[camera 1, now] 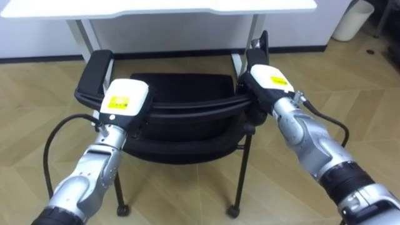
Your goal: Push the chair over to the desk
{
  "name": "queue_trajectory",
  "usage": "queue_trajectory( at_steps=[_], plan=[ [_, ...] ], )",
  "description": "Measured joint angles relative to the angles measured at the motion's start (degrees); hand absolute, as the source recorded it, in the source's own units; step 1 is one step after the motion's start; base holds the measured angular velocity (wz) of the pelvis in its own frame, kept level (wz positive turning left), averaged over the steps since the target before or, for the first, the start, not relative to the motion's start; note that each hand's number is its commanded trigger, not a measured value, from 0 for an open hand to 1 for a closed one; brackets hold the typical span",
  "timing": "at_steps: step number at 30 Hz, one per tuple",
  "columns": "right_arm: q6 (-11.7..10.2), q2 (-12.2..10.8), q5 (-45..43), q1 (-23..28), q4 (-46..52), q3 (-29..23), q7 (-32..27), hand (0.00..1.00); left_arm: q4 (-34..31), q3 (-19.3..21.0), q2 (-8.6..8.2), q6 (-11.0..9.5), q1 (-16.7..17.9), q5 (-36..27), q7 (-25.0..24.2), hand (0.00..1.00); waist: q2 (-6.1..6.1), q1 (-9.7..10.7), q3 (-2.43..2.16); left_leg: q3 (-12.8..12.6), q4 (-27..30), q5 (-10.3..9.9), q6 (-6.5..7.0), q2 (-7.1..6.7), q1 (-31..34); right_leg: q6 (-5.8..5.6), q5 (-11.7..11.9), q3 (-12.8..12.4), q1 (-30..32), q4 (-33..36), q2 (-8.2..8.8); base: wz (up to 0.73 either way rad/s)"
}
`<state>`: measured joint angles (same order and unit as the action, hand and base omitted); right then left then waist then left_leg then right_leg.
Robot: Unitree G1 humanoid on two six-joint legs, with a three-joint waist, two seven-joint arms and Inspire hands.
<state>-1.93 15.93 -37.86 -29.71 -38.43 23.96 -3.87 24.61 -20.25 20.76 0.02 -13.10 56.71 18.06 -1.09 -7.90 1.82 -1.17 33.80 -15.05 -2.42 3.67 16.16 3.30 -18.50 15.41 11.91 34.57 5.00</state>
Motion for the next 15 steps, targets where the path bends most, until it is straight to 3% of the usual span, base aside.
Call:
queue_trajectory(
  at_steps=[9, 15],
  plan=[
    [1.59, 0.17, -0.99, 0.67, 2.73, -0.35, 0.89, 1.00, -0.84, 0.08, -0.16, 0.81, 0.55, -0.31, -0.01, 1.00, 0.15, -0.10, -0.15, -2.16, -1.16, -0.10, 1.03, -0.79, -0.65, -0.62, 0.22, -1.28, 1.05, 0.42, 1.43, -0.08],
    [1.81, 0.20, -0.71, 1.16, 2.98, 0.08, 0.28, 1.00, -0.66, -0.08, -0.78, 0.76, 0.43, -0.28, -0.23, 1.00, 0.00, 0.06, -0.33, -1.97, -2.22, 0.19, 1.50, -1.68, -0.96, -1.32, 0.39, -0.92, 0.57, -0.39, 2.00, 0.02]
  ],
)
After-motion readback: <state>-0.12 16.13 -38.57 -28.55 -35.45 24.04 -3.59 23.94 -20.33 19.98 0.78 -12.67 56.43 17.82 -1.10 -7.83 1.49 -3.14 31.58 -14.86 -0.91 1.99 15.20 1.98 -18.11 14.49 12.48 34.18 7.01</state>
